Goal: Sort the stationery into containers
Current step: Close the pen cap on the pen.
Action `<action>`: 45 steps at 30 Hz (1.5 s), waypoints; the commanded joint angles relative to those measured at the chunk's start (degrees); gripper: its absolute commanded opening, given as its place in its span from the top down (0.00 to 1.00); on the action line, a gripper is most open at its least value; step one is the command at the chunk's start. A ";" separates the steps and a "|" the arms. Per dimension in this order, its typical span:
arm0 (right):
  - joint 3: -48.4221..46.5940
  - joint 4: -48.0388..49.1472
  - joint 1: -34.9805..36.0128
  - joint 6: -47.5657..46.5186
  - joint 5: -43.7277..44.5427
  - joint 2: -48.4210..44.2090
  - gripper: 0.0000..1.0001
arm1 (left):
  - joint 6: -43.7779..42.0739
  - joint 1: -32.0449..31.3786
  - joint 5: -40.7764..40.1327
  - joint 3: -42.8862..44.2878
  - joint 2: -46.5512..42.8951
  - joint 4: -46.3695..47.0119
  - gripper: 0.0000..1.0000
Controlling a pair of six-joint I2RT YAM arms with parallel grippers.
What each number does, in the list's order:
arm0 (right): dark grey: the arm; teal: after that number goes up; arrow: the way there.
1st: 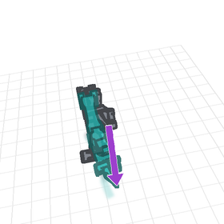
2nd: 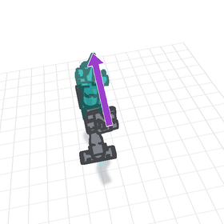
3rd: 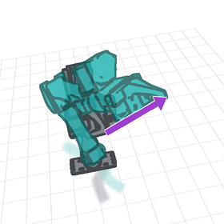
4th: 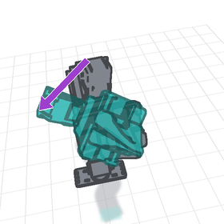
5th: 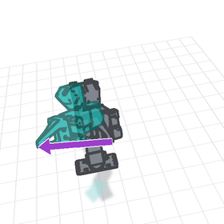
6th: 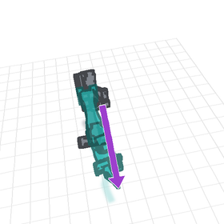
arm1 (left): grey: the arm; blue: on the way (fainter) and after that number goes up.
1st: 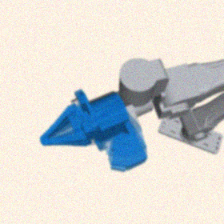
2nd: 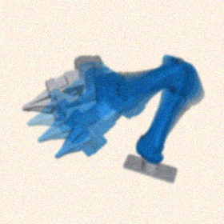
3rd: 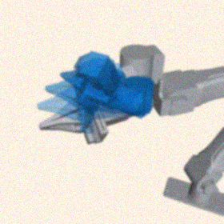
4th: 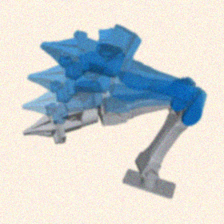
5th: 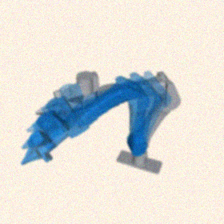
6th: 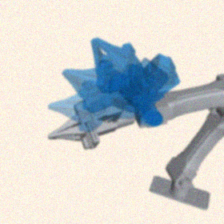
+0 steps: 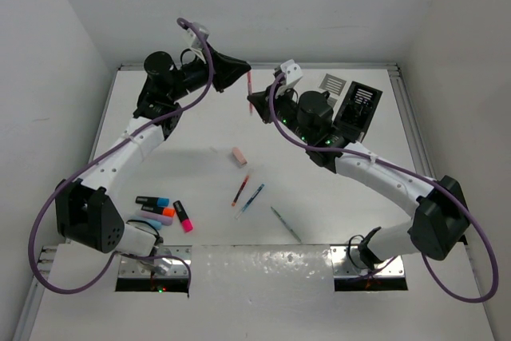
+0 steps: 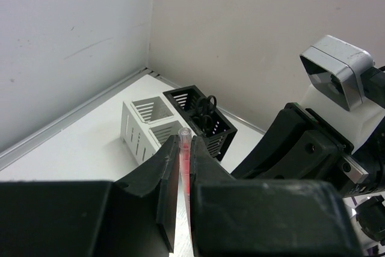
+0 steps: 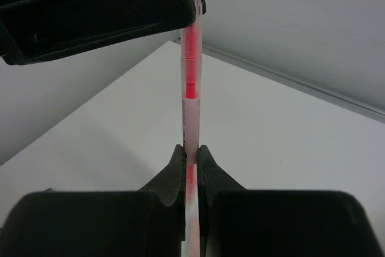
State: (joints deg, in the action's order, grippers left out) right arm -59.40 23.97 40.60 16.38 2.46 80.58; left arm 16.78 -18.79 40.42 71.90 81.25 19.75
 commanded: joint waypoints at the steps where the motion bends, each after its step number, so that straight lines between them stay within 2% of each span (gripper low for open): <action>1: -6.97 18.66 -0.96 0.31 1.41 -2.44 1.00 | -1.22 -1.43 4.05 -2.64 1.01 -11.22 1.00; 11: -8.10 19.80 -1.49 0.40 1.67 -2.27 1.00 | -6.49 -2.22 1.59 -3.43 0.57 -16.40 1.00; 17: -7.66 21.29 -1.49 1.46 2.64 -1.83 1.00 | -13.69 -2.57 0.01 -5.98 -0.30 -19.13 1.00; 26: -6.96 20.59 -1.58 1.81 2.64 -1.39 1.00 | -9.93 -2.66 2.02 -6.43 -0.48 -15.36 1.00; 42: -3.45 19.80 -1.66 4.27 1.05 -1.03 1.00 | -11.32 -1.78 6.51 -3.17 0.57 -12.01 1.00; 43: -3.45 19.54 -1.66 4.19 1.14 -1.12 1.00 | -11.41 -1.87 6.68 -3.08 0.57 -11.93 1.00; 45: -3.27 19.19 -1.66 3.92 1.32 -1.21 1.00 | -11.41 -1.78 6.86 -3.08 0.57 -11.75 0.91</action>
State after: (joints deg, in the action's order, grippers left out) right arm -59.33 24.77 39.97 19.16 1.87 82.48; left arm 5.80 -20.32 42.70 70.30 79.66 18.15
